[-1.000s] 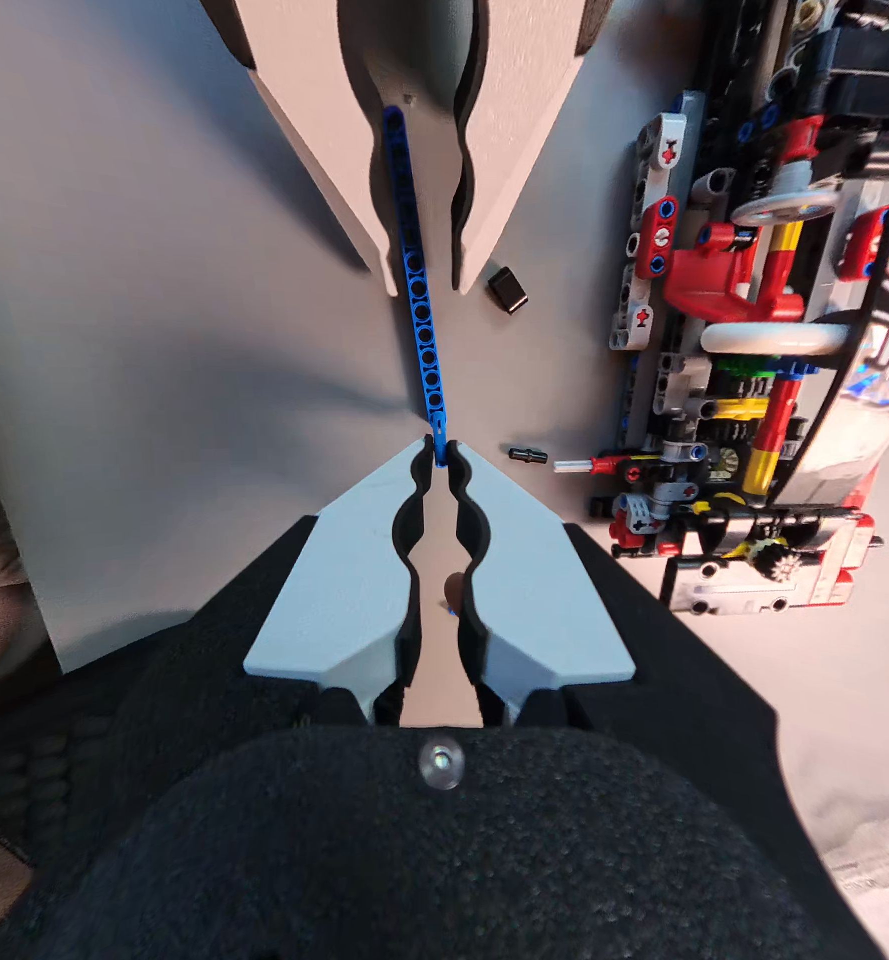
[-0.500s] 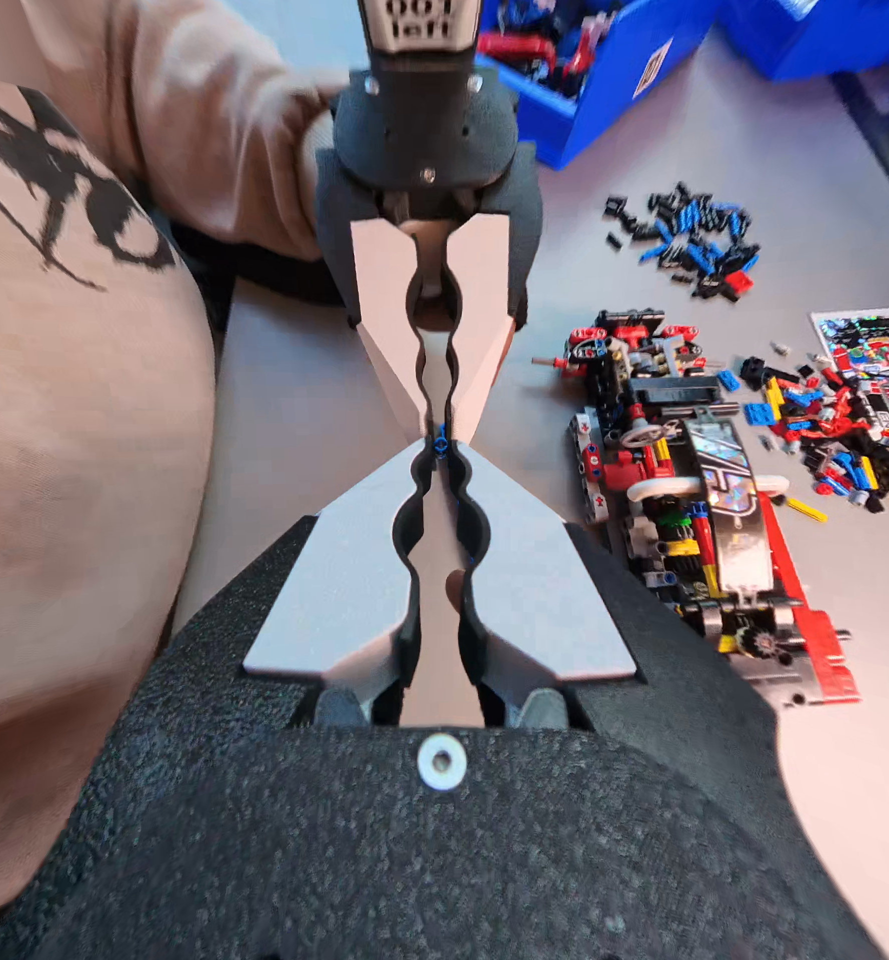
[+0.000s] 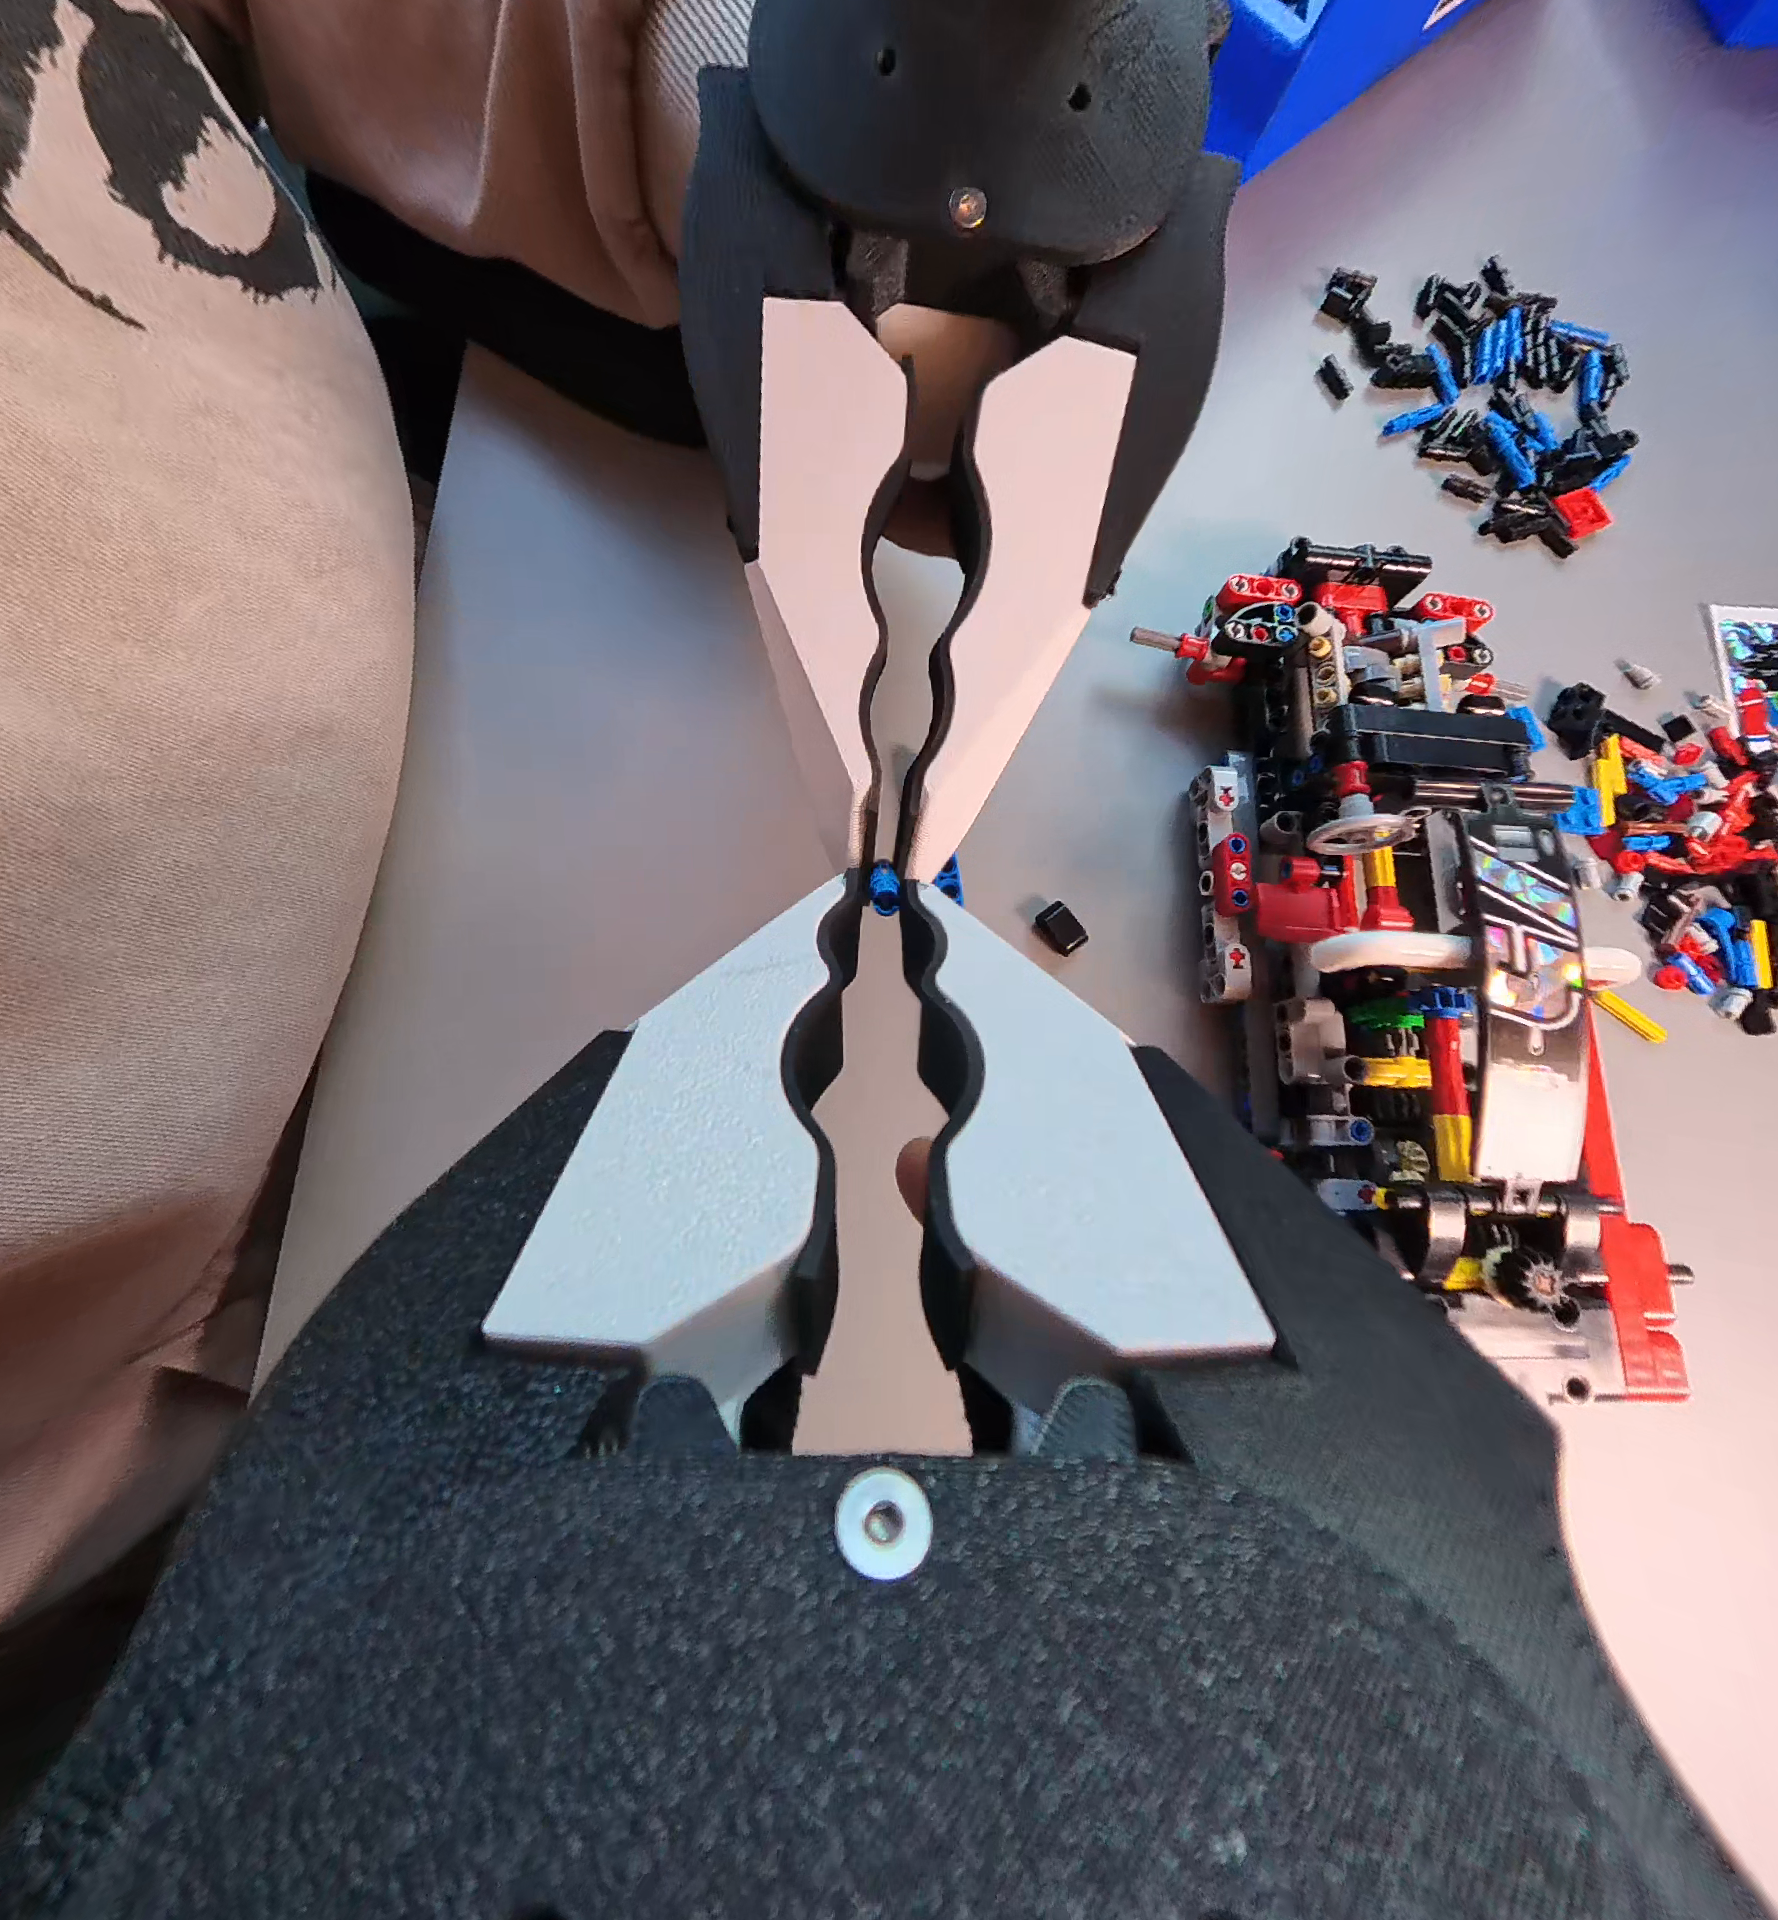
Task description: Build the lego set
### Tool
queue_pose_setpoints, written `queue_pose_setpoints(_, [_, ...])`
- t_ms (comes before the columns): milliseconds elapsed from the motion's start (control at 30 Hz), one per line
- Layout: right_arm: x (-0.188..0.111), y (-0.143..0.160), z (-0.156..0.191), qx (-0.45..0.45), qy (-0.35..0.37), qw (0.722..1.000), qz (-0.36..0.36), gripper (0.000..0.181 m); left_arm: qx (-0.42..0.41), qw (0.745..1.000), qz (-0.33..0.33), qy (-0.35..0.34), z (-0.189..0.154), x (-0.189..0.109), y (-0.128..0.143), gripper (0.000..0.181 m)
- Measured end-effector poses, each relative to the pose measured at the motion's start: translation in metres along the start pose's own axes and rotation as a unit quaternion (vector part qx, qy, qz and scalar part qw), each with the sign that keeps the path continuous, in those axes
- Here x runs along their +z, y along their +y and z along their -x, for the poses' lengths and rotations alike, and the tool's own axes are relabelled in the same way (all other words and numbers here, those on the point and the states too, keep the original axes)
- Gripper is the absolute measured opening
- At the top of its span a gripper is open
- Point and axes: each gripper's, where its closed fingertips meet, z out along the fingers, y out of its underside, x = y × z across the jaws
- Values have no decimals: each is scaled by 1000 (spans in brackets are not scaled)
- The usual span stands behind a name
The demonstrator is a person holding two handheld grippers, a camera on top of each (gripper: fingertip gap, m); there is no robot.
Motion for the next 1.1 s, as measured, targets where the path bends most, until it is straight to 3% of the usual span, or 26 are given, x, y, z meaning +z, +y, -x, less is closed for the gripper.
queue_pose_setpoints(300, [6, 1, -1, -13, 0, 1000, 15, 3, -1, 1000, 17, 2, 1, 0, 6, 2])
queue_pose_setpoints(400, [5, 6, -7, -17, 10, 999, 40, 2, -13, 999, 22, -29, 10, 1, 8, 3])
queue_pose_setpoints(467, [0, 20, -23, -22, 29, 996, 83, 2, -21, 995, 76, -62, 22, 2, 26, 33])
queue_pose_setpoints(500, [-2, 29, -29, -16, 27, 994, 106, 2, -22, 993, 104, -59, 23, 2, 37, 34])
queue_pose_setpoints(633, [7, 60, -29, 2, -18, 981, 193, 2, -25, 986, 160, -42, 21, 4, 63, 22])
queue_pose_setpoints(733, [16, 66, -29, 8, -34, 975, 217, 3, -20, 982, 181, -48, 23, 2, 72, 20])
queue_pose_setpoints(1100, [24, 78, -25, 21, -67, 957, 283, 2, -17, 982, 184, -46, 22, 3, 76, 6])
